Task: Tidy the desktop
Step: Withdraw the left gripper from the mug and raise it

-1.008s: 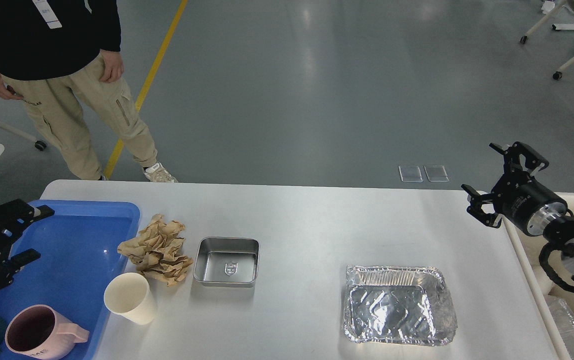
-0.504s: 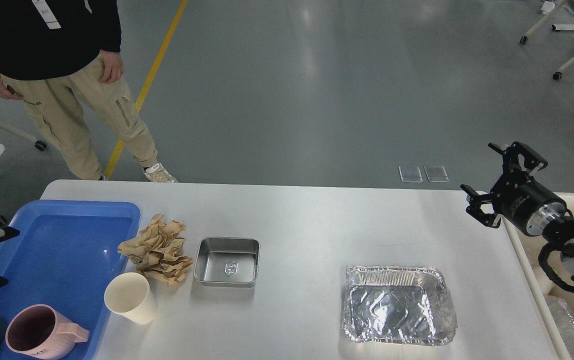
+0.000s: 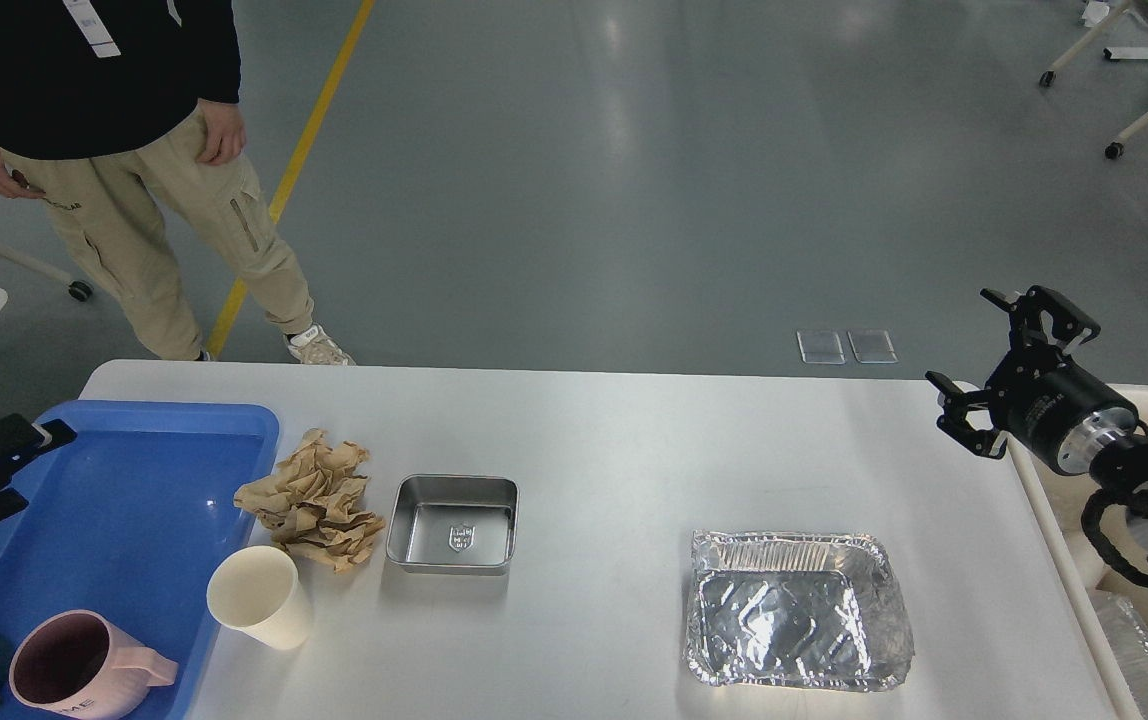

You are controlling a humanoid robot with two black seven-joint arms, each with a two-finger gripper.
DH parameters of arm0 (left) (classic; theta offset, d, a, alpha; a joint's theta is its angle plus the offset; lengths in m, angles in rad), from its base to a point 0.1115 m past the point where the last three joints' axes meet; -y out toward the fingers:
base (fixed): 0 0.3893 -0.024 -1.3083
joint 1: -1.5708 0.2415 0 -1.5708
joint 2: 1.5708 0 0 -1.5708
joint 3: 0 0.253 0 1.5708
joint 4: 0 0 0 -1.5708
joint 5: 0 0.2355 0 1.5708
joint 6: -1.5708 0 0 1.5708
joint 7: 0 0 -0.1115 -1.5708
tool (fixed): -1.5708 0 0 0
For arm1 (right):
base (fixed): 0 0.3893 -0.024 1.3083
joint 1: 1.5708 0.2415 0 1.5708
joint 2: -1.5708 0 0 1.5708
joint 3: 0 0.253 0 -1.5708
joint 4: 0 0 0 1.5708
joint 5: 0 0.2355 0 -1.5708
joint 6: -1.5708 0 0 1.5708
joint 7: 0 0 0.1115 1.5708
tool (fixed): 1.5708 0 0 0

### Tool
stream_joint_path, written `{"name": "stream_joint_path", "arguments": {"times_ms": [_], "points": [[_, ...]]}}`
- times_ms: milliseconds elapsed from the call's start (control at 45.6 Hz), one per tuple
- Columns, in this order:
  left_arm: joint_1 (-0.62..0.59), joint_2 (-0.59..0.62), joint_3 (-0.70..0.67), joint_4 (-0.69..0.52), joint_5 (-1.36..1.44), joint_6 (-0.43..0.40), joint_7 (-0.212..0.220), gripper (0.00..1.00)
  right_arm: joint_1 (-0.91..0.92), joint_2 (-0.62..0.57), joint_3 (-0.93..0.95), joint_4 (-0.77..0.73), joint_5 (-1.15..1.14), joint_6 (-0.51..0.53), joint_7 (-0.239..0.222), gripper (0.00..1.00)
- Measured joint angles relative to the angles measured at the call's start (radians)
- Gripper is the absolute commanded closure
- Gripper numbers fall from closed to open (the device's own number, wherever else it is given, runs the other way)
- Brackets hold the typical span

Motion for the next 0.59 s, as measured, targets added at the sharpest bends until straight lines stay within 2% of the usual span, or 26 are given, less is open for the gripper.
{"name": "stream_joint_path", "arguments": {"times_ms": [197, 394, 592], "points": [[-0.021, -0.056, 0.002, 0.037, 0.173, 0.000, -0.006, 0.03, -0.003, 0.001, 0.001, -0.001, -0.001, 0.001, 0.001, 0.00], [-0.055, -0.122, 0.002, 0.125, 0.458, -0.003, -0.046, 0.04, -0.003, 0.001, 0.003, -0.001, -0.001, 0.001, 0.001, 0.00], [-0.130, -0.211, 0.013, 0.197, 0.570, -0.075, -0.058, 0.04, -0.003, 0.000, 0.005, 0.000, -0.001, 0.001, 0.001, 0.00]]}}
